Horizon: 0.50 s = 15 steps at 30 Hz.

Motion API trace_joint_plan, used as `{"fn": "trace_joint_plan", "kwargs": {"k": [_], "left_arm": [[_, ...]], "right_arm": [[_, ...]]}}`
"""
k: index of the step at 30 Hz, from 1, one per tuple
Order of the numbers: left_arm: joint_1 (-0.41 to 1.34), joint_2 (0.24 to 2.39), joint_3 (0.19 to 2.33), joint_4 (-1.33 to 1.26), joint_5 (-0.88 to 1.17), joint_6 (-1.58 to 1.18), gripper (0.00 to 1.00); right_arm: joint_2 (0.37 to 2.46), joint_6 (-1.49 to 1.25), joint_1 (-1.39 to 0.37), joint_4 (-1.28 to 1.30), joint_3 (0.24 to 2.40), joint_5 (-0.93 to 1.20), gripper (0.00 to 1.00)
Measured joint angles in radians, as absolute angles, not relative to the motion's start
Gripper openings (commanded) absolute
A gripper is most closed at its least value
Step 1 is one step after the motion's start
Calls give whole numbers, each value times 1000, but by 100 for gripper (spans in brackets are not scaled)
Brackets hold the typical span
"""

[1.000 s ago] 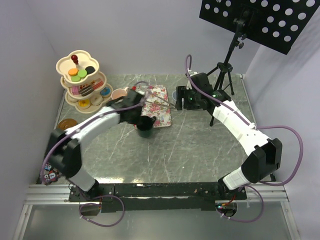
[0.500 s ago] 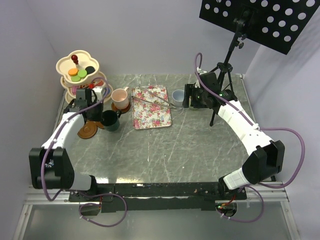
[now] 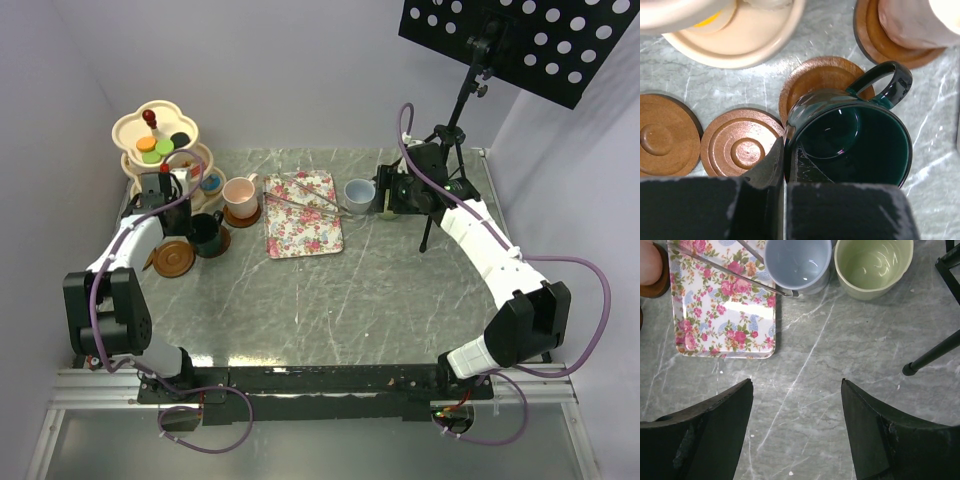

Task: Serve the afternoon tea
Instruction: Place the cup on the coaster.

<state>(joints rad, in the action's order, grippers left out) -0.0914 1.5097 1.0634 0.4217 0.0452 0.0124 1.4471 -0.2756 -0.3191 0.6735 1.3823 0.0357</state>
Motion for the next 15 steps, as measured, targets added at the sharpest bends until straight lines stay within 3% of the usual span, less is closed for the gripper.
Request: {"fn": "trace_joint_plan", "kwargs": {"k": [15], "left_arm": [[-93, 1588, 1069, 310, 30, -38, 1]], "right_arm": [[1459, -276, -316, 673, 1390, 51, 79]]}}
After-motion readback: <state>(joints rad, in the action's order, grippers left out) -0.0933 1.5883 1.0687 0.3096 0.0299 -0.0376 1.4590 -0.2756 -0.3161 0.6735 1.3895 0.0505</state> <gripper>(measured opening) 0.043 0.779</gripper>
